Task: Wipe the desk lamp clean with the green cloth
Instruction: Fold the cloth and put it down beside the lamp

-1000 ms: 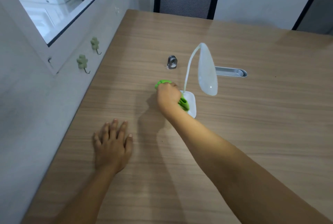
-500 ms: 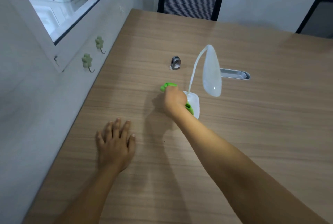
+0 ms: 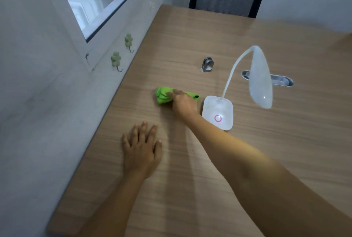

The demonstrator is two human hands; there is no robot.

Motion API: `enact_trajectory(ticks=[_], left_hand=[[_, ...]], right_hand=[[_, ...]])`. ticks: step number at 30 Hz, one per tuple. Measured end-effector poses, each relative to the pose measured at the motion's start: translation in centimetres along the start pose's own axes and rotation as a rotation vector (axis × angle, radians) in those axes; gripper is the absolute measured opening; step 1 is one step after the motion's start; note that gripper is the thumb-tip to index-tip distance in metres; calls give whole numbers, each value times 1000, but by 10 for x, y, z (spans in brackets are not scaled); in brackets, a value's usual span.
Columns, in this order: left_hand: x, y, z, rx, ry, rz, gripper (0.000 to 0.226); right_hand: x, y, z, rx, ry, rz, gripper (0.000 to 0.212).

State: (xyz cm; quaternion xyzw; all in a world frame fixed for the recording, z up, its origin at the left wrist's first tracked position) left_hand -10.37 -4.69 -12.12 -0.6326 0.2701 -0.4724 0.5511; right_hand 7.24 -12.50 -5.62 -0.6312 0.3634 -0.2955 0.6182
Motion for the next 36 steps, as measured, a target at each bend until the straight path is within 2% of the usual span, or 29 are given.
enact_trajectory(ticks=[5, 10, 13, 15, 17, 19, 22, 30, 32, 36], left_hand=[[0, 1, 1, 1, 6, 3, 58], [0, 0, 0, 16, 9, 10, 57], [0, -1, 0, 14, 13, -1, 58], [1, -1, 0, 0, 13, 4, 59], [1, -2, 0, -13, 11, 6, 60], [0, -2, 0, -22, 8, 12, 60], [0, -1, 0, -33, 10, 21, 60], [0, -1, -1, -54, 5, 20, 60], [0, -2, 0, -61, 2, 21, 59], [2, -5, 0, -62, 5, 16, 60]], right_hand=[[-4, 25, -1, -119, -69, 21, 49], [2, 25, -25, -40, -66, 24, 51], [13, 17, -58, 156, 93, 42, 65], [28, 17, -82, 282, 287, 28, 64], [45, 20, -100, 281, 456, 55, 61], [58, 30, -110, 169, 512, 92, 57], [69, 40, -115, 68, 475, 131, 56], [85, 34, -122, 42, 366, 107, 53], [82, 32, -123, 49, 374, 142, 57], [79, 22, -141, 176, 479, 293, 63]])
Point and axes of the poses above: each hand's wrist, its own z-axis towards the middle knuckle, its own y-axis out of the palm, x = y × z, the point moved 2 cm from there along z, towards the middle knuckle, and after that the axes turned 8 degrees about -z, right-handed, at the moved point
